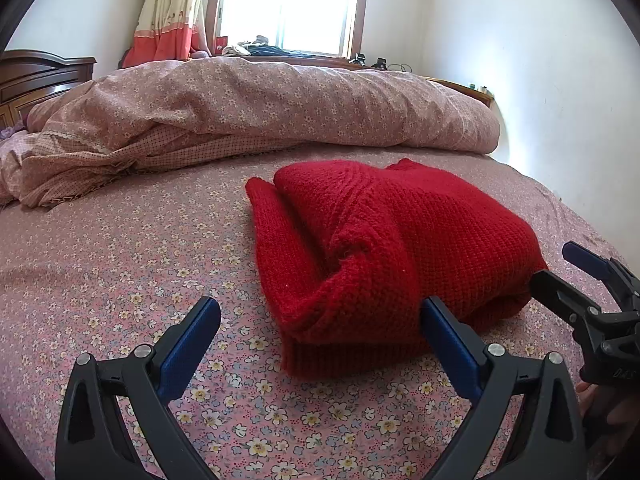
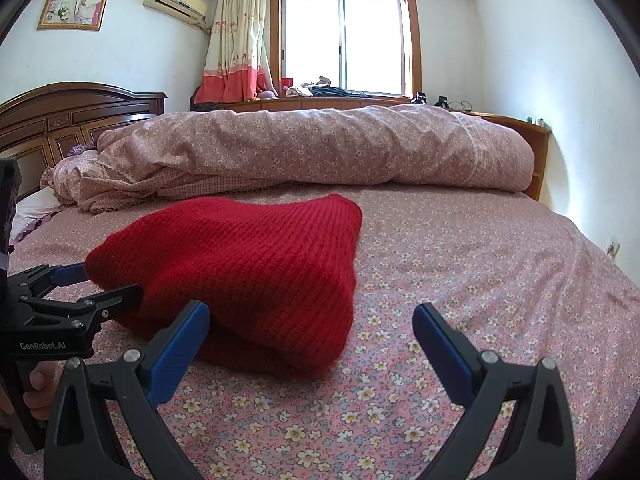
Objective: Fold small clothes
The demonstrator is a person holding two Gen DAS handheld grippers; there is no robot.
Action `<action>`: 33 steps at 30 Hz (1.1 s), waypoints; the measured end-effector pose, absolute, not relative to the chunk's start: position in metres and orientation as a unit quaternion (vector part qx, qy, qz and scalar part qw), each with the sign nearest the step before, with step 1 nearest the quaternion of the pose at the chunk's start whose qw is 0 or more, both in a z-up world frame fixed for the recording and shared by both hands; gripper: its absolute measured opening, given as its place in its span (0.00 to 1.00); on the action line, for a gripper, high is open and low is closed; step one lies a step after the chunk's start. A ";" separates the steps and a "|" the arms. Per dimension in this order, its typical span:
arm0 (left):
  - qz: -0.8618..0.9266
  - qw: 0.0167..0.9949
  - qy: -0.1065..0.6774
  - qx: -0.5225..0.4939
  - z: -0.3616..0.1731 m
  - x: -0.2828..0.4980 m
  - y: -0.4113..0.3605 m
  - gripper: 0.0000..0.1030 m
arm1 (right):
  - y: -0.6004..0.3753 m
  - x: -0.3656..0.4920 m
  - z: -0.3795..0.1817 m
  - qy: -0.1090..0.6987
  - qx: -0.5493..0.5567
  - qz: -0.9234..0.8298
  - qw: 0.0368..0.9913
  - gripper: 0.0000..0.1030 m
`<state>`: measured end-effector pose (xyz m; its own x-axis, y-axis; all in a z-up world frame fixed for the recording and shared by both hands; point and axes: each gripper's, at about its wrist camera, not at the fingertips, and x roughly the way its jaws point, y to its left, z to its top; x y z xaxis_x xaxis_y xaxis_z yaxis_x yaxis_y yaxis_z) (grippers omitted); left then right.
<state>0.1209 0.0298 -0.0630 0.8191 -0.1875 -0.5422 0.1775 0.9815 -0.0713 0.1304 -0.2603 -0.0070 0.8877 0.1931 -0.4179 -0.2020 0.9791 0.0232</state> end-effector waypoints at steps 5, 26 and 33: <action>-0.097 0.953 0.286 -0.007 -0.064 0.123 0.030 0.94 | -0.260 0.131 -0.007 0.215 -0.010 0.101 0.971 1.00; -0.098 0.953 0.288 -0.003 -0.064 0.125 0.029 0.94 | -0.261 0.132 -0.009 0.219 -0.012 0.102 0.970 1.00; -0.098 0.953 0.288 -0.003 -0.064 0.125 0.029 0.94 | -0.261 0.132 -0.009 0.220 -0.011 0.102 0.970 1.00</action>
<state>0.1248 0.0292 -0.0643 0.8151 -0.1877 -0.5481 0.1838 0.9810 -0.0626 0.1322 -0.2609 -0.0089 0.8827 0.1936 -0.4282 -0.2037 0.9788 0.0227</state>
